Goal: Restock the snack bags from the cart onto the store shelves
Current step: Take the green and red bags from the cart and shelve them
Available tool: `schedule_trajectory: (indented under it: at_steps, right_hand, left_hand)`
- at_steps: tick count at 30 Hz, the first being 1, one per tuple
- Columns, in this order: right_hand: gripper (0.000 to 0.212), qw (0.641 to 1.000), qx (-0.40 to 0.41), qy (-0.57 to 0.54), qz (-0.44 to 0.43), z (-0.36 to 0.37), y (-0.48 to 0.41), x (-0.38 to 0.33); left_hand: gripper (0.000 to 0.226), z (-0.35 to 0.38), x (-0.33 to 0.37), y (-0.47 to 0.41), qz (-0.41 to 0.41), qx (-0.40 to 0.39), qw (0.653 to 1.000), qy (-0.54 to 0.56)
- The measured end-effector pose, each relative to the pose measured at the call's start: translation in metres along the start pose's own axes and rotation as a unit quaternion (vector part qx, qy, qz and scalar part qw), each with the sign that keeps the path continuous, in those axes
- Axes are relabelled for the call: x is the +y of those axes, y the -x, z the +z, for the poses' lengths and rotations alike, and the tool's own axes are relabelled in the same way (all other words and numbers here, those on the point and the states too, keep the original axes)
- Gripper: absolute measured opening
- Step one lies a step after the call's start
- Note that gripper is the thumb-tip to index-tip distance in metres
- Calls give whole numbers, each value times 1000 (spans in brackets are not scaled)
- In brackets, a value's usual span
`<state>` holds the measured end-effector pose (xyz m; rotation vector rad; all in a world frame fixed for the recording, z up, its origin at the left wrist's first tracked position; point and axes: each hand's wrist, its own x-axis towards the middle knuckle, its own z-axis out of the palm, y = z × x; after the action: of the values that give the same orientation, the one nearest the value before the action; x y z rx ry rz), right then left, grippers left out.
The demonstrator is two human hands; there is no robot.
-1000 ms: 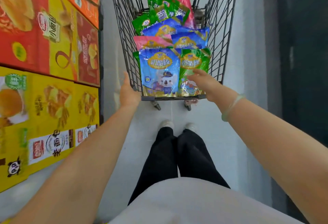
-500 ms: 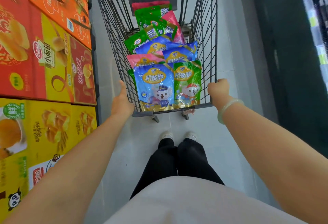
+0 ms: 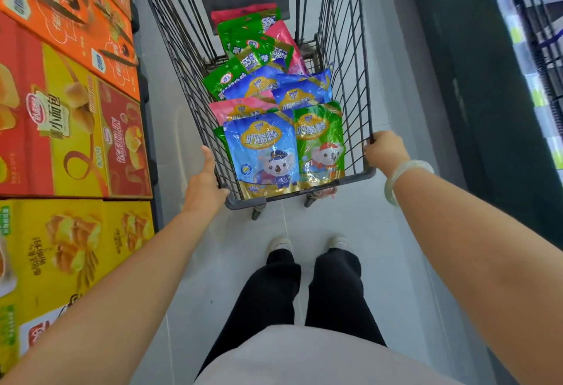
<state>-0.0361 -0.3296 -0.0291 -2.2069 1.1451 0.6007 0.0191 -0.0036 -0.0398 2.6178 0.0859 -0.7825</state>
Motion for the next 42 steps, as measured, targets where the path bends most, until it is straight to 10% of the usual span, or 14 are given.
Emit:
schedule_trajectory:
  at_steps: [13, 30, 42]
  right_hand:
    - [19, 984, 25, 172, -37, -72, -70, 31]
    - [31, 990, 77, 118, -19, -178, -176, 107]
    - [24, 995, 86, 49, 14, -267, -243, 154]
  left_hand:
    - [102, 36, 118, -14, -39, 33, 998, -22]
    - [101, 101, 281, -41, -3, 19, 995, -93]
    - [88, 118, 400, -69, 142, -51, 897, -415]
